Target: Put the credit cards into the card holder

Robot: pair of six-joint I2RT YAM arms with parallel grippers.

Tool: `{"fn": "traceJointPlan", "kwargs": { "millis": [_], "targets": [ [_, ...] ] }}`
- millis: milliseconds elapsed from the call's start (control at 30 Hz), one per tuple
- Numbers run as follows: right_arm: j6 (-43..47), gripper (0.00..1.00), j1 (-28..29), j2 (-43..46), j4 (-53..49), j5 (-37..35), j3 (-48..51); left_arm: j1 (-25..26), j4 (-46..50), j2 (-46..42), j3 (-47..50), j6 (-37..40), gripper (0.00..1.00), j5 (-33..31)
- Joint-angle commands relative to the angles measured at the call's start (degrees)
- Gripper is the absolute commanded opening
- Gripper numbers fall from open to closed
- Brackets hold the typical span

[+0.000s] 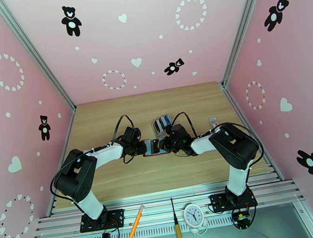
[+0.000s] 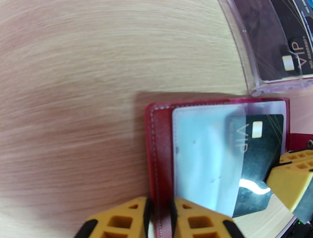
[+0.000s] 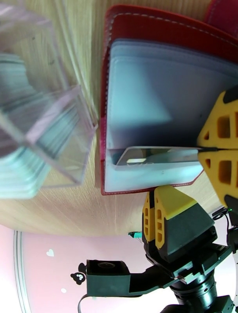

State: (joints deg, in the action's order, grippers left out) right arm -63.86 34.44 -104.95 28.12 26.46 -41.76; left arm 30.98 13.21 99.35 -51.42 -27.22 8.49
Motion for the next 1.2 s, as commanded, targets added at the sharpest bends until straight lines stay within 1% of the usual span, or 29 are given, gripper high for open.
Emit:
{"fn": "traceJointPlan", "kwargs": {
  "millis": [0, 67, 200, 367, 700, 900, 967, 1067, 1167],
  "targets": [
    [3.2, 0.12, 0.5, 0.1, -8.8, -1.7, -1.5, 1.3, 3.3, -0.3, 1.9, -0.6, 0.24, 1.4],
    [5.2, 0.15, 0.5, 1.1, -12.6, -2.7, -2.6, 1.2, 3.2, -0.4, 2.0, -0.7, 0.24, 1.5],
    [6.9, 0.20, 0.7, 1.8, -16.9, -3.6, -4.3, 1.2, 3.1, -0.6, 2.0, -0.8, 0.24, 1.7],
    [8.5, 0.23, 1.2, 2.7, -20.2, -5.1, -5.3, 1.2, 3.1, -0.7, 1.9, -0.9, 0.24, 2.2],
    [14.7, 0.29, 3.2, 4.4, -32.3, -10.9, -11.4, 2.1, 1.6, 0.0, 2.6, -1.9, 0.24, 3.9],
    [16.8, 0.30, 4.3, 3.7, -37.7, -13.9, -14.7, 2.9, 0.8, 0.0, 2.9, -2.8, 0.19, 5.3],
    [17.4, 0.32, 4.7, 3.3, -39.3, -14.7, -15.7, 3.5, 0.8, -0.1, 2.6, -3.1, 0.18, 5.8],
    [18.1, 0.35, 5.0, 2.5, -40.7, -14.9, -17.0, 4.4, 0.6, 0.0, 2.3, -3.5, 0.16, 5.9],
    [18.1, 0.35, 5.3, 1.8, -41.0, -14.5, -17.6, 4.6, 0.6, 0.1, 2.1, -3.7, 0.16, 5.7]
  ]
}}
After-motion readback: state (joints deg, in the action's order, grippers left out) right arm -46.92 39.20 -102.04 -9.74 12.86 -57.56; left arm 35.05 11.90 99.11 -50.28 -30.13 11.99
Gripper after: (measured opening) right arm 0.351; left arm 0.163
